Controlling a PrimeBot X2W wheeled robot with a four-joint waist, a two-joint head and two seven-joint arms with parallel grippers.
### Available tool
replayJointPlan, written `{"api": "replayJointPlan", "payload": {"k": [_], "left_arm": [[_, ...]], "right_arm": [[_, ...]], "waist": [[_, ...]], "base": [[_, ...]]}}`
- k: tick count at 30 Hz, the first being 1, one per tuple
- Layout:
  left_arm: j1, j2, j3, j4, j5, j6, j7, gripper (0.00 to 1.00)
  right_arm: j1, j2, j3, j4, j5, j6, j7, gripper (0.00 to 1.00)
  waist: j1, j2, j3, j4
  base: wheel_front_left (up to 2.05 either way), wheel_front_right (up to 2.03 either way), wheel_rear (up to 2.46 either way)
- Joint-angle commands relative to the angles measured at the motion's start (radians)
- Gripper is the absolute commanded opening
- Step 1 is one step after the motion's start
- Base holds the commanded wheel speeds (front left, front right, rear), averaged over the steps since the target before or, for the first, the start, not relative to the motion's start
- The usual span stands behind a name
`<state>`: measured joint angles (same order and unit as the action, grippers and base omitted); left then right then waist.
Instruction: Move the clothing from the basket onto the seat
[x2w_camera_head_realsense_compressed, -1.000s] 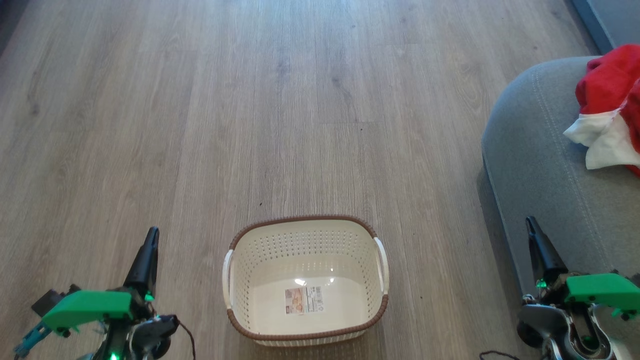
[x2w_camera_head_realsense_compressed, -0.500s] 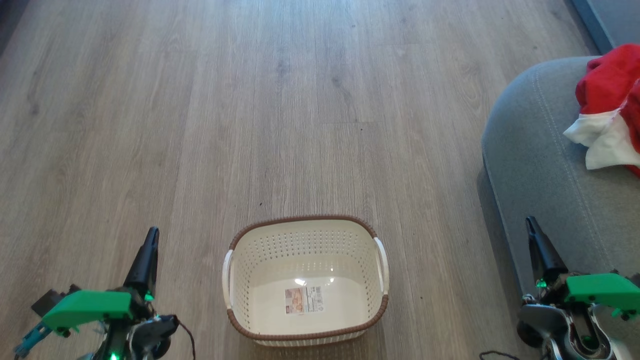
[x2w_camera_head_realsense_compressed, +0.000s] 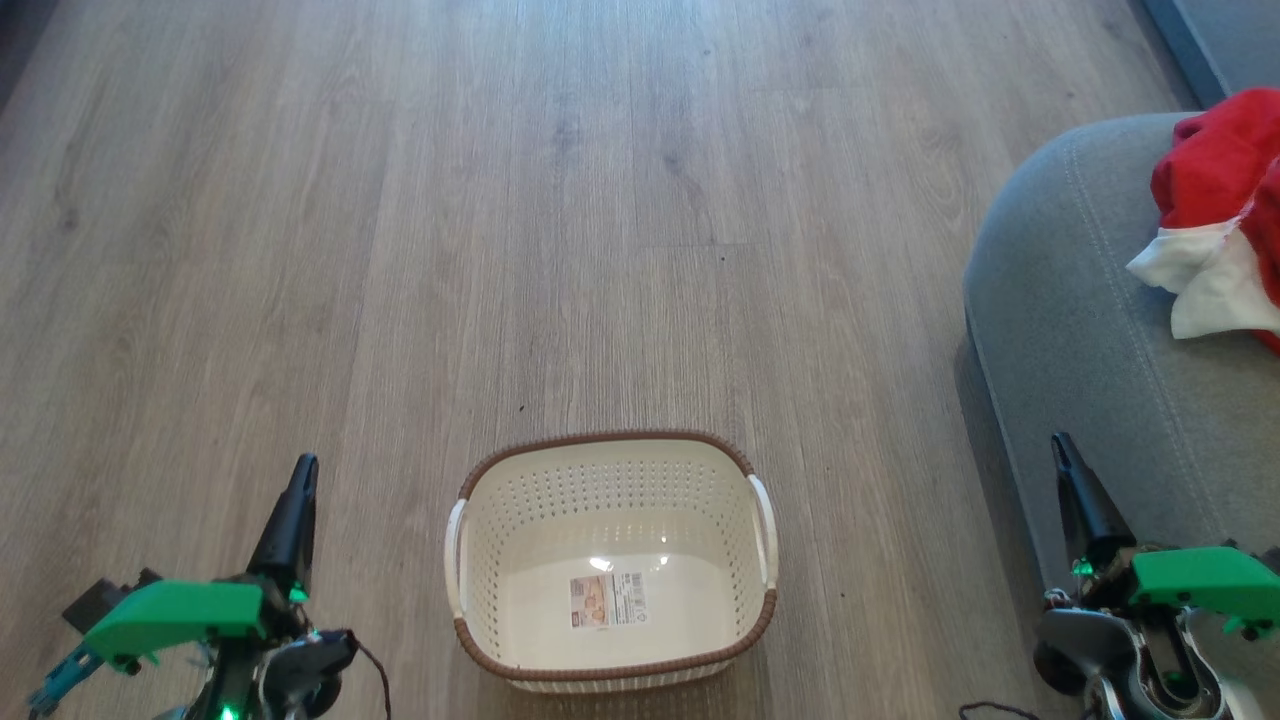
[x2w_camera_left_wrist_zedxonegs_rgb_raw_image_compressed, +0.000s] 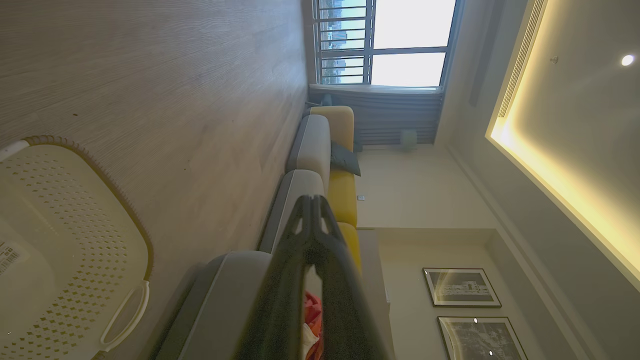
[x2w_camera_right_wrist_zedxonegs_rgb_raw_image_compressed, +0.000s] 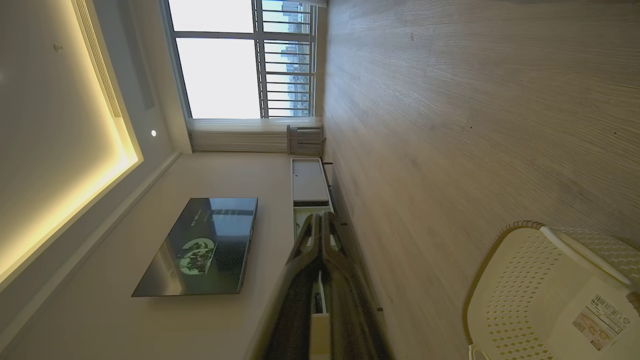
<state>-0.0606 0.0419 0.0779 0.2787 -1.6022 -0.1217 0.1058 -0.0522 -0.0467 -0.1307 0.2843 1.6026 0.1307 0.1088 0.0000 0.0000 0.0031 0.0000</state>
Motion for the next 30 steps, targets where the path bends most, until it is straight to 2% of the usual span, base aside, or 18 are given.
{"api": "replayJointPlan", "payload": {"k": [1,30], "left_arm": [[-0.047,0.008,0.036,-0.033,-0.006,-0.009,0.008,0.0],[-0.047,0.008,0.036,-0.033,-0.006,-0.009,0.007,0.0]], "right_arm": [[-0.056,-0.004,0.017,-0.039,0.006,0.0,0.004,0.0],[-0.056,-0.004,0.017,-0.039,0.006,0.0,0.004,0.0]], "waist": [[0.0,0.0,0.0,0.0],[0.0,0.0,0.0,0.0]], "base": [[0.0,0.0,0.0],[0.0,0.0,0.0]]}}
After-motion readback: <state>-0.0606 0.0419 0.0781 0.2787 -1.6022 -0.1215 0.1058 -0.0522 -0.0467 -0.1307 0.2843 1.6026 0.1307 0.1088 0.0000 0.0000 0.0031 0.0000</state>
